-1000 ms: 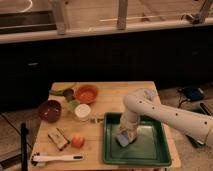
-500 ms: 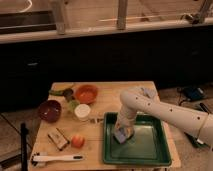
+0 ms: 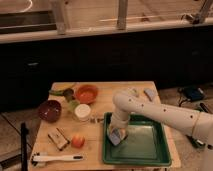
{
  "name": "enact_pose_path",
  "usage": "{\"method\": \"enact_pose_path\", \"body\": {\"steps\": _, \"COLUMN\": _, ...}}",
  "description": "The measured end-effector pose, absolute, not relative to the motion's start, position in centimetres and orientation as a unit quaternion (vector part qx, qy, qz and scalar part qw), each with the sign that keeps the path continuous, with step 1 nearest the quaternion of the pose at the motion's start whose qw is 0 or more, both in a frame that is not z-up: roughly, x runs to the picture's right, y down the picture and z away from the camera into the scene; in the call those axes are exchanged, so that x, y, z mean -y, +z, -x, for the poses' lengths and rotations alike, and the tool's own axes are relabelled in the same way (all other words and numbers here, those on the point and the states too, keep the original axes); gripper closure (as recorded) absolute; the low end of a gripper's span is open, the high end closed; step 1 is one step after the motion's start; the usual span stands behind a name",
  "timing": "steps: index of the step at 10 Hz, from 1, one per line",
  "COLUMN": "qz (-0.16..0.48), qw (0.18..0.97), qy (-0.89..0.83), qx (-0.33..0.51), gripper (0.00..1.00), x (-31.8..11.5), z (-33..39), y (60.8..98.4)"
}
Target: Wipe tray with sponge
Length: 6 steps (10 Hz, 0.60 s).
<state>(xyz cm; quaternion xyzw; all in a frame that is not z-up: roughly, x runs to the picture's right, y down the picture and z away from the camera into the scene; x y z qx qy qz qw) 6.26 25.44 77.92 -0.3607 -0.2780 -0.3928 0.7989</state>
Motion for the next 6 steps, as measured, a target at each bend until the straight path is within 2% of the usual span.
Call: {"method": "enact_pose_path", "body": {"steps": 6, "qz": 0.360, "qw": 0.798, "qy": -0.393, "qx": 0.280, "gripper": 1.00, "x": -25.48, "z": -6.02, "y": 77.98}}
